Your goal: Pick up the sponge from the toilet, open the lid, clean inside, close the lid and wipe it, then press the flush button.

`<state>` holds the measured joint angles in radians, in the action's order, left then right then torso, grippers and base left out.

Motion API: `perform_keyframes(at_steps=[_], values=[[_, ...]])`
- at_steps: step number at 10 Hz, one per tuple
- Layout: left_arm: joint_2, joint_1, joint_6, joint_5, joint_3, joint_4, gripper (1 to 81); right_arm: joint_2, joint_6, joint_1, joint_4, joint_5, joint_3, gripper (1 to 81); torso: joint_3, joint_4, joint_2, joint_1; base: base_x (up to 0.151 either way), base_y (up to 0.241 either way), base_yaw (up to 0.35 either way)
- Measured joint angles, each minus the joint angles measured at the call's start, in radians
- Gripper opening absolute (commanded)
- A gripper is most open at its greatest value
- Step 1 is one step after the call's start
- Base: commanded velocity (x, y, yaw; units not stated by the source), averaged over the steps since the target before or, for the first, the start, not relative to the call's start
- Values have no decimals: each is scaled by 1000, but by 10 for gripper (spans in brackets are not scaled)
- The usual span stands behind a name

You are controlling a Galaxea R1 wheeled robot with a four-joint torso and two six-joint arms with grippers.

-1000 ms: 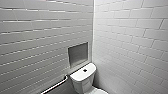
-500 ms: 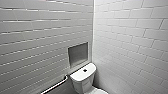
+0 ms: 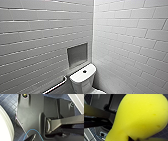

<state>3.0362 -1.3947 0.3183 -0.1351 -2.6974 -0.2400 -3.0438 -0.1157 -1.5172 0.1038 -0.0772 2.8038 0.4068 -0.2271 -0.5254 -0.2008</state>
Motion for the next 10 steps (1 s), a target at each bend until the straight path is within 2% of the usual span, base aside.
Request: perform_keyframes(at_steps=[8, 10], values=[[0, 2, 1, 1, 0, 0, 811, 0, 0, 7, 0, 6, -9, 10, -1, 0, 0, 0, 79, 0, 0], [0, 5, 2, 1, 0, 0, 811, 0, 0, 8, 0, 4, -10, 10, 0, 0, 0, 0, 0, 0, 0]])
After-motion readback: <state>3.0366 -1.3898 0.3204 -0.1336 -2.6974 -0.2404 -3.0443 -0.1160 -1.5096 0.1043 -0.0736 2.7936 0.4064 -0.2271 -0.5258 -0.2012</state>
